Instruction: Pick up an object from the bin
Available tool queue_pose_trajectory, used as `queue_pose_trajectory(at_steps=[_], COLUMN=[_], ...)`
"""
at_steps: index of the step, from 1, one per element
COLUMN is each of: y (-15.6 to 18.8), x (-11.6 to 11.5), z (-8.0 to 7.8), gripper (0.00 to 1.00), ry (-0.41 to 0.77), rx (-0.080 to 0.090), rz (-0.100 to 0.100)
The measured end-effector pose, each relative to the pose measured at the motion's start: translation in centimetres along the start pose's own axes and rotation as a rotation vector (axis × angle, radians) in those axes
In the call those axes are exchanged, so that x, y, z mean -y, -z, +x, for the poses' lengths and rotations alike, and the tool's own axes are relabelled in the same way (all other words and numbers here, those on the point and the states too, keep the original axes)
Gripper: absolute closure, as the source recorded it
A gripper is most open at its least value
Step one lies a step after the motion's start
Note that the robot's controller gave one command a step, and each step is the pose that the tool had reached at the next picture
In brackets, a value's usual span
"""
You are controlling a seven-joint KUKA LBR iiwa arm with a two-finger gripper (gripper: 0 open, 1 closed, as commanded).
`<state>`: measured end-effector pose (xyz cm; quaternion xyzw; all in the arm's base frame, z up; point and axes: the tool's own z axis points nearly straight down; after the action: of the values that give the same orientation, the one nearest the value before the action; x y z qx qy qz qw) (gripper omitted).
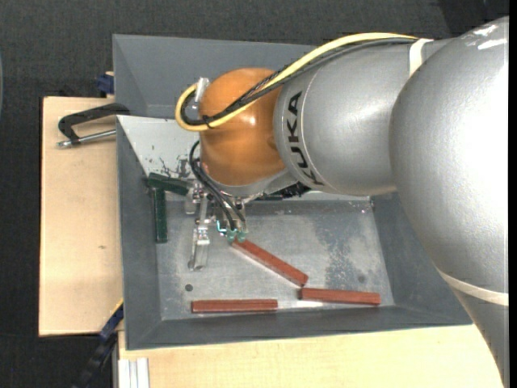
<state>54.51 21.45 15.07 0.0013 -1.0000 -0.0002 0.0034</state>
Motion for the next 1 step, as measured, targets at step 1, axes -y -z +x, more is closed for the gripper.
queue_pose_trajectory(at_steps=[1], y=[0.22], x=[0.03], z=[-0.07], gripper=[0.00], ry=[-0.001], rx=[0.003], rz=[-0.001])
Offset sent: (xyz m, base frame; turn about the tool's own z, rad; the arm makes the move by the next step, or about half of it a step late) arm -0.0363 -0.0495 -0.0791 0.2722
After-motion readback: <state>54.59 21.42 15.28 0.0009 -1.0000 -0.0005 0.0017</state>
